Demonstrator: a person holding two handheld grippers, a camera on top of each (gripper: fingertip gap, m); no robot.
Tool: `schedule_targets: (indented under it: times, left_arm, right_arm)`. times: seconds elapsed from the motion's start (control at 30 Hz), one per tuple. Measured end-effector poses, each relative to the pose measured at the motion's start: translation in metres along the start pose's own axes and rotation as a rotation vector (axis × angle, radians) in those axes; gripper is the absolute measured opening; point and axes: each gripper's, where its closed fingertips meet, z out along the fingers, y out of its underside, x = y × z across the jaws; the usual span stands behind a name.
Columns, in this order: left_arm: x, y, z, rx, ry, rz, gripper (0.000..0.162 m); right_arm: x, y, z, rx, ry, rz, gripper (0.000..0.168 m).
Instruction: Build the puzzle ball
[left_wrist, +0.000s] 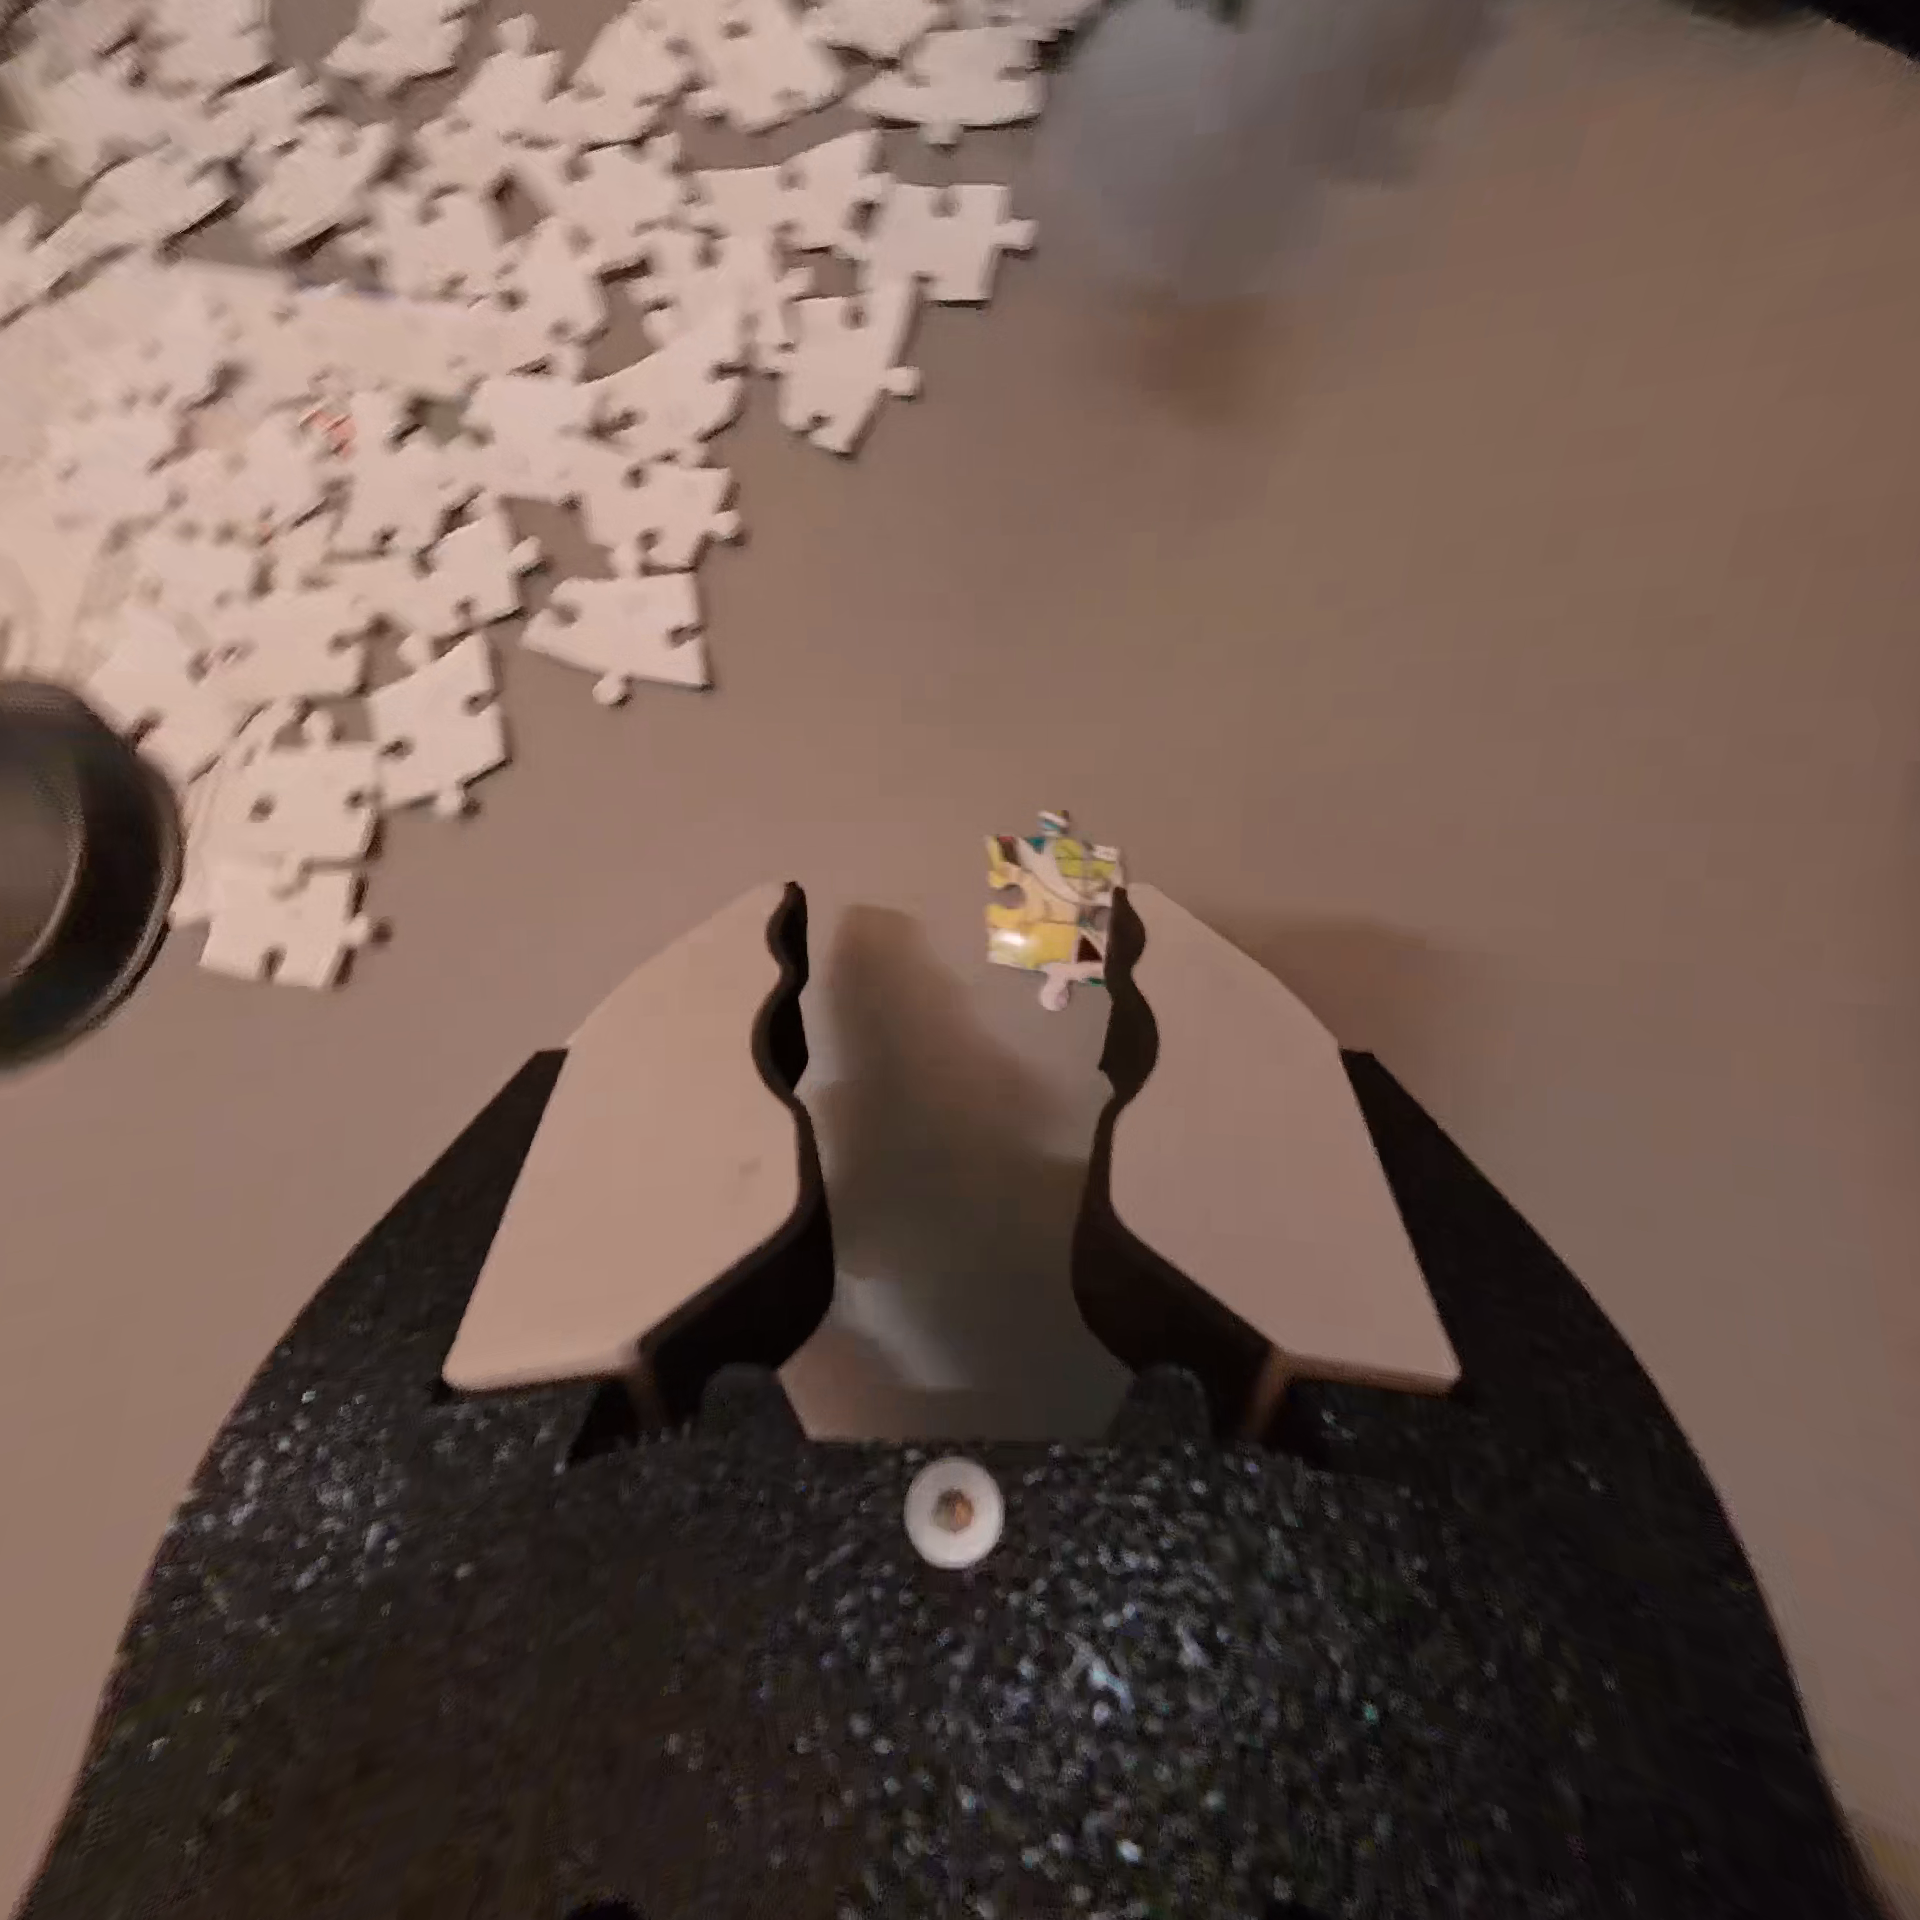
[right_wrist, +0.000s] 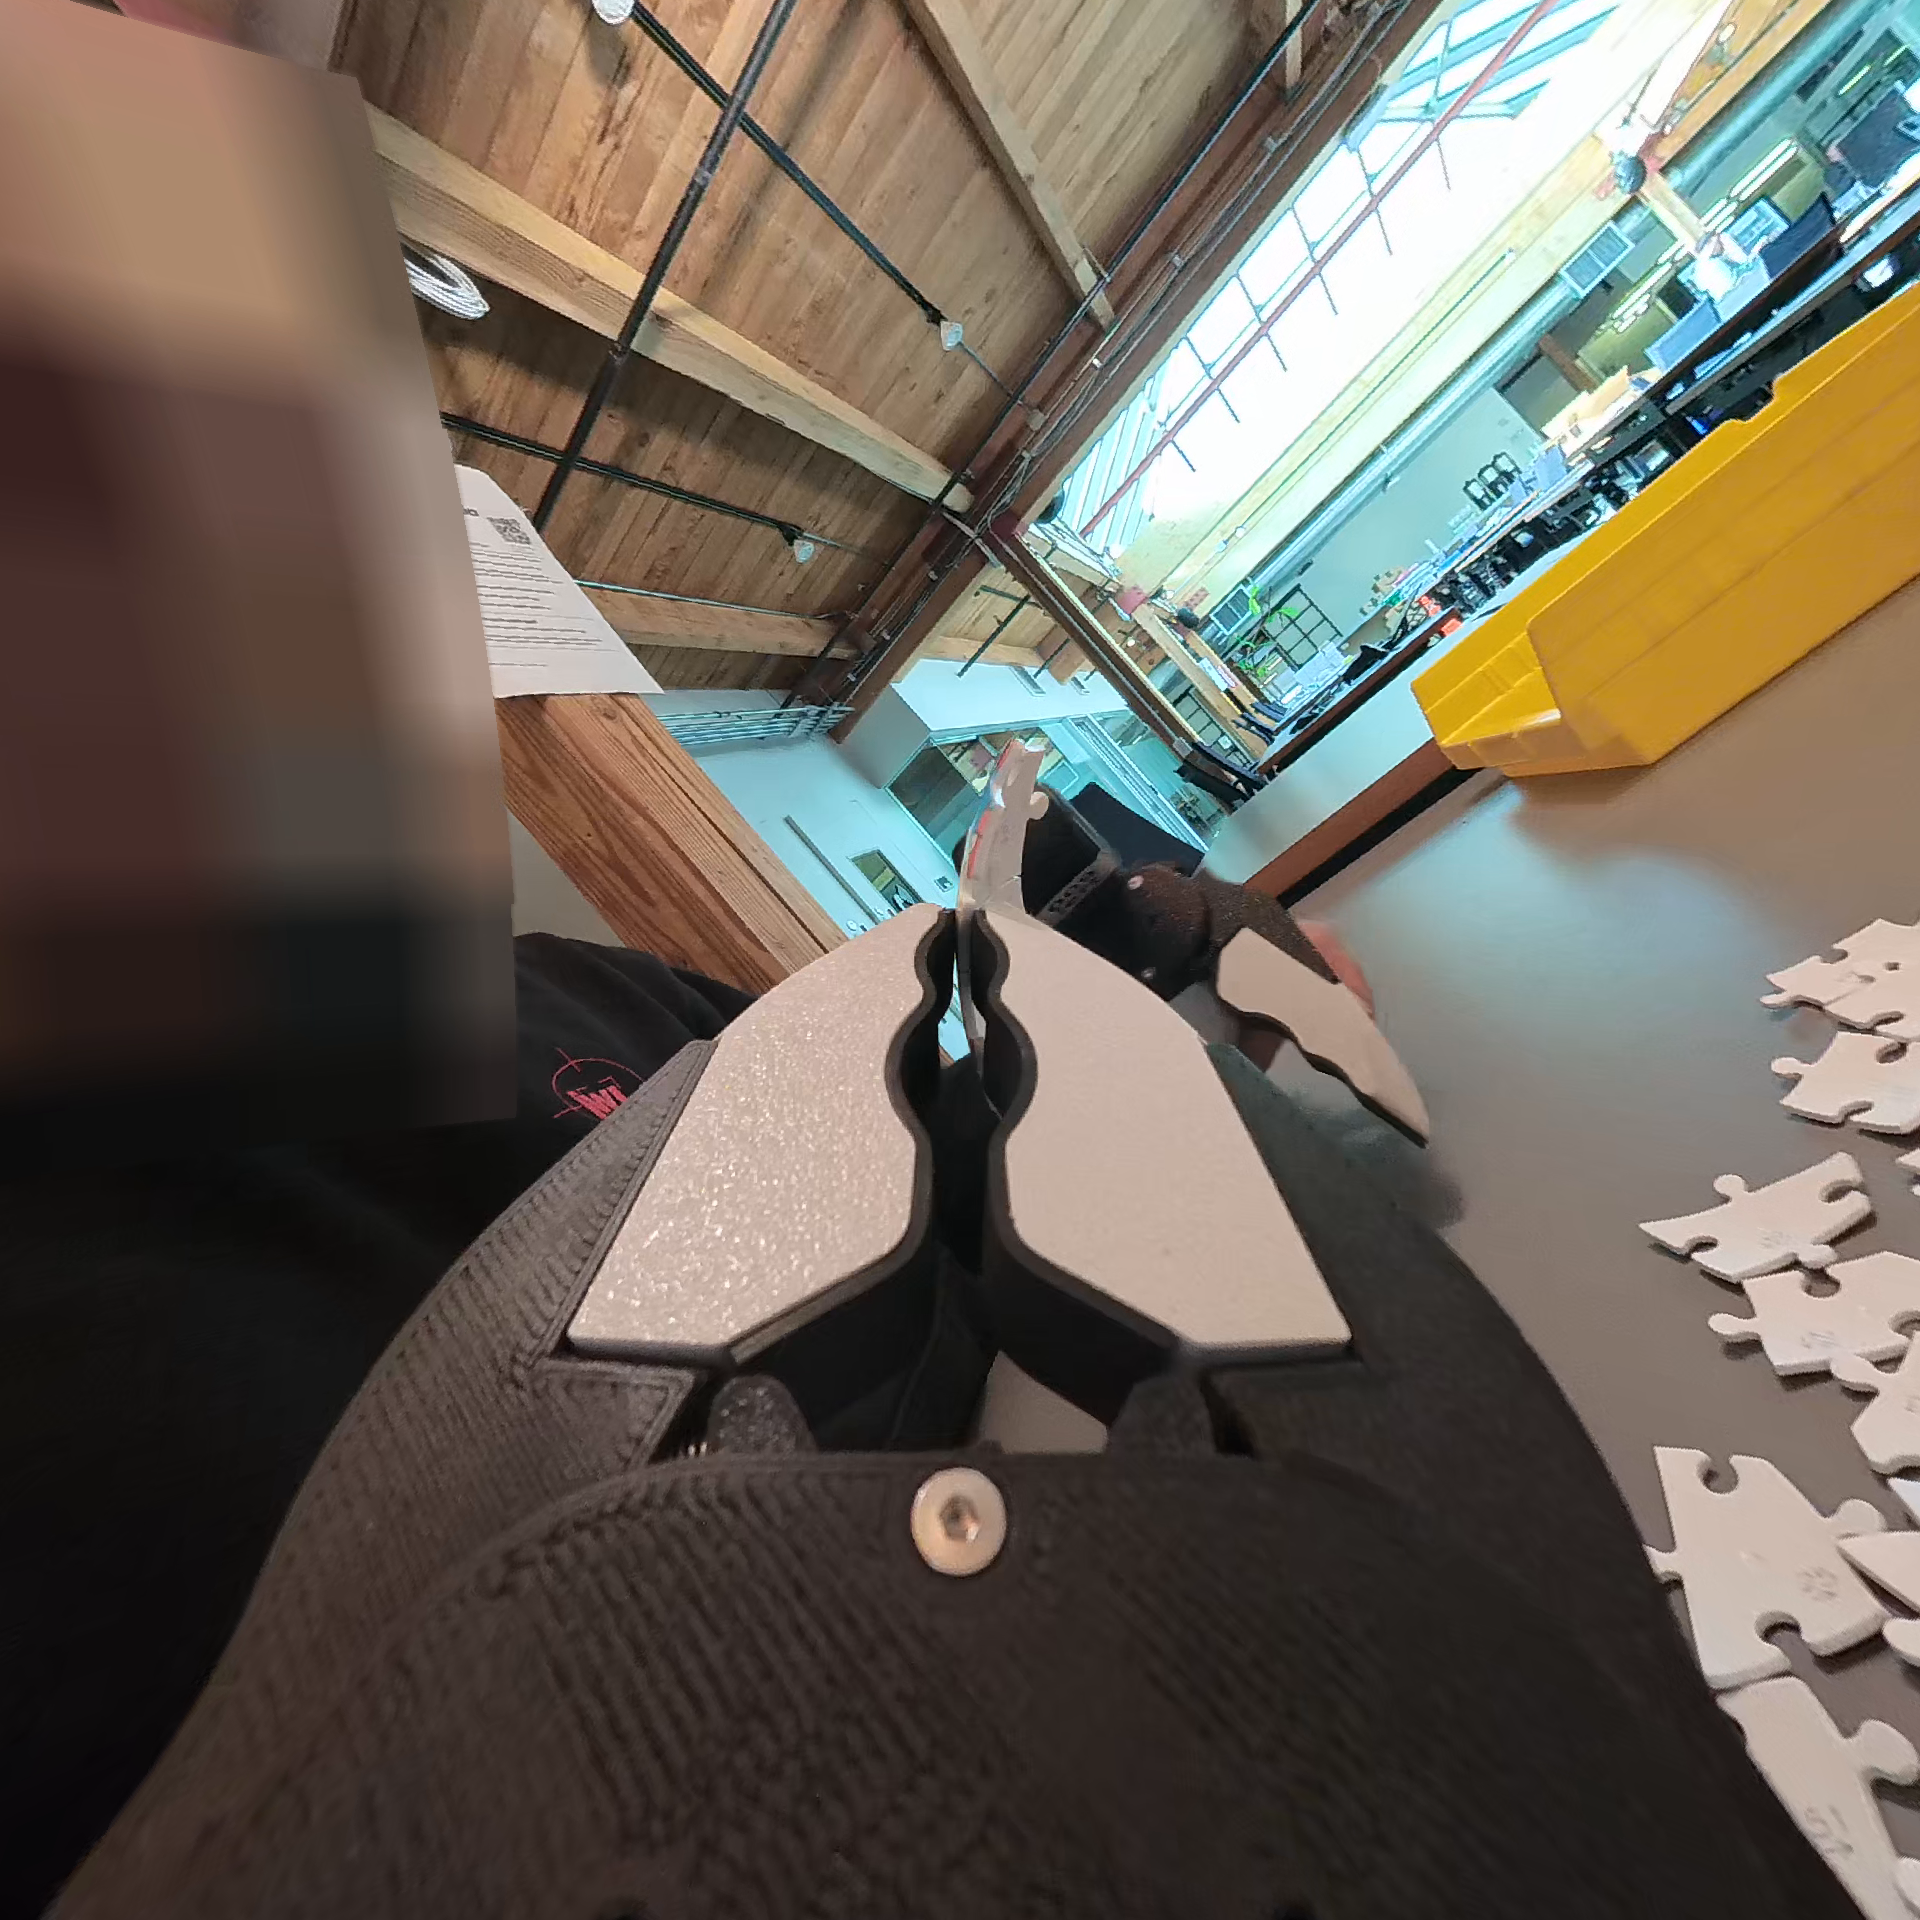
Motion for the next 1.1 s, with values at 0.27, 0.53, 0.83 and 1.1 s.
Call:
schedule_targets:
  times: [0.27, 0.53, 0.83, 1.1]
  left_arm:
    - [0.017, 0.011, 0.002, -0.058, -0.197, -0.263, 0.055]
    - [0.014, 0.019, 0.008, -0.037, -0.137, -0.246, 0.044]
    - [0.001, 0.027, -0.005, -0.044, -0.163, -0.294, 0.047]
    - [0.007, 0.021, 0.004, -0.061, -0.236, -0.426, 0.056]
  right_arm:
    - [0.002, 0.001, 0.001, -0.01, 0.015, -0.009, 0.003]
    - [0.002, 0.003, 0.003, -0.019, 0.018, -0.011, 0.003]
    - [0.003, 0.002, 0.002, -0.017, 0.022, -0.011, 0.003]
    - [0.004, 0.003, 0.002, -0.02, 0.026, -0.01, 0.003]
